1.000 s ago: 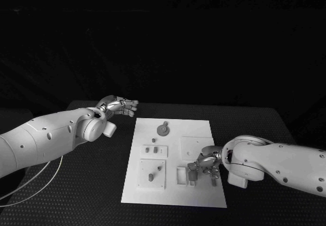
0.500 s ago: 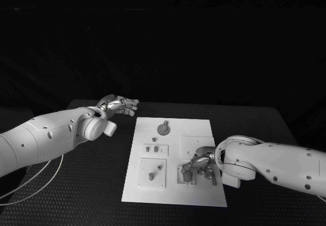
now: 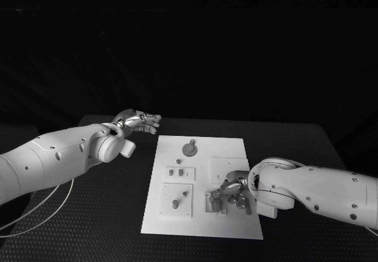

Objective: Assemble the parts on the task board

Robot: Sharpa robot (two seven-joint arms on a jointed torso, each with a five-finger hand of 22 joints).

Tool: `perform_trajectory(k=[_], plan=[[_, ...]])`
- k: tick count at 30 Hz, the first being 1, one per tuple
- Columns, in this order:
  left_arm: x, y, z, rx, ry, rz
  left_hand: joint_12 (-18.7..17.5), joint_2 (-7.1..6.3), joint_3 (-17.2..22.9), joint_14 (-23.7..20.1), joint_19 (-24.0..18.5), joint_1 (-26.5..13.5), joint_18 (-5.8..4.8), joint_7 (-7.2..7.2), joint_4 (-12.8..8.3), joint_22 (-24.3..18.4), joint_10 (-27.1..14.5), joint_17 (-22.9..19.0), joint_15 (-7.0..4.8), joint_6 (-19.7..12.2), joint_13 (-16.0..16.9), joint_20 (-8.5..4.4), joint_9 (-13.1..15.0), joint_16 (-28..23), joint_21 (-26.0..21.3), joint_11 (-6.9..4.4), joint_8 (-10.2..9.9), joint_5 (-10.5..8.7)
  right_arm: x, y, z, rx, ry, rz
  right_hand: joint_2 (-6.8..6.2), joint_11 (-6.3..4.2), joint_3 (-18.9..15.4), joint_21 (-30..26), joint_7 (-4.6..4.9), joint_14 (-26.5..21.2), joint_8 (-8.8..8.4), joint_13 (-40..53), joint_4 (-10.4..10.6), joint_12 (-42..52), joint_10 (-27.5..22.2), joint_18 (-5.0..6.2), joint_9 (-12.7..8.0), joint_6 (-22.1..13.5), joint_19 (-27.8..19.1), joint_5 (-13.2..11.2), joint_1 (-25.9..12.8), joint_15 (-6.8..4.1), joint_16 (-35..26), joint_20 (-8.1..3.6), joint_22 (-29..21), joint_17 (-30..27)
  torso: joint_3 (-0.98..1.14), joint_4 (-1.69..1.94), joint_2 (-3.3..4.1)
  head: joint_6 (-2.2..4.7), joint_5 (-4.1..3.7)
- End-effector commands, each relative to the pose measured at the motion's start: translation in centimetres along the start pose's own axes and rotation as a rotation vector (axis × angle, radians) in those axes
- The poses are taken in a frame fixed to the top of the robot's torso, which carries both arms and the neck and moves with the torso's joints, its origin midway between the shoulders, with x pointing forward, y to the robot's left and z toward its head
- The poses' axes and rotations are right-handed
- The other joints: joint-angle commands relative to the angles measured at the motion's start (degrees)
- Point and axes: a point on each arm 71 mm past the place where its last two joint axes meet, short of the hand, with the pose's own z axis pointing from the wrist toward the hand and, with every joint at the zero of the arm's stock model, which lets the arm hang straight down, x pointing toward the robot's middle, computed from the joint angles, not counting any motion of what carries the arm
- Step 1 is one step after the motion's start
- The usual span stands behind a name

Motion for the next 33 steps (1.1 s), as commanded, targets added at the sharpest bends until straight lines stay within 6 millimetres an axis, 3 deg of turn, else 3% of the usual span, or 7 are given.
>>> perform_trajectory(k=[1,19,25,33], plan=[[0.23,-0.25,0.06,0.014,0.017,-0.009,0.22,0.22,-0.3,0.24,0.22,-0.55,0.3,-0.1,-0.05,-0.06,0.15,0.09,0.05,-0.35,-0.05,-0.08,-0.08,-0.33,-0.31,-0.11,0.17,-0.28,0.17,-0.07,0.17,0.004,0.006,-0.007,-0.1,-0.15,0.05,0.17,0.38,-0.33,-0.39,-0.08,0.5,0.25,-0.15,1.78,-0.05,0.79,-0.36,0.09,-0.88,-0.15,-0.15,-0.2,0.95,-0.04,0.01,0.02,0.03,0.0,-0.01],[0.18,-0.23,0.04,0.014,0.017,-0.009,0.21,0.24,-0.32,0.24,0.22,-0.55,0.31,-0.1,-0.05,-0.06,0.15,0.18,0.05,-0.36,-0.07,-0.08,-0.09,-0.4,-0.35,-0.11,0.17,-0.28,0.39,-0.15,0.55,0.005,0.016,-0.009,-1.93,-0.1,0.43,0.11,0.44,-0.82,-0.6,-0.15,1.19,0.2,-0.39,1.78,-0.13,0.62,-0.48,0.07,-1.75,-0.12,-0.38,-0.24,0.93,-0.73,-0.05,0.03,0.0,-0.07,0.06],[0.15,-0.22,0.03,0.013,0.016,-0.009,0.22,0.28,-0.32,0.25,0.23,-0.55,0.31,-0.1,-0.03,-0.05,0.16,0.2,0.05,-0.36,-0.07,-0.08,-0.1,-0.42,-0.36,-0.11,0.17,-0.27,0.39,-0.17,0.6,0.005,0.012,-0.006,-3.1,0.0,0.83,-0.03,0.54,-1.66,-0.81,-0.26,1.76,0.02,-0.72,1.78,-0.18,0.3,-0.66,0.07,-2.08,-0.04,-0.82,-0.22,0.88,-2.02,-0.04,0.03,-0.01,-0.09,0.1],[0.17,-0.24,0.03,0.015,0.019,-0.01,0.22,0.27,-0.32,0.25,0.22,-0.54,0.31,-0.1,-0.04,-0.05,0.16,0.24,0.05,-0.36,-0.08,-0.08,-0.11,-0.46,-0.37,-0.11,0.17,-0.28,0.43,-0.1,0.6,0.003,0.013,-0.007,-5.59,0.15,1.92,-0.21,0.71,-1.92,-1.1,-0.43,3.32,-0.12,-1.06,1.78,-0.2,-0.19,-0.74,0.05,-2.25,0.09,-1.07,-0.18,0.83,-2.11,-0.03,-0.01,-0.02,-0.13,0.16]])
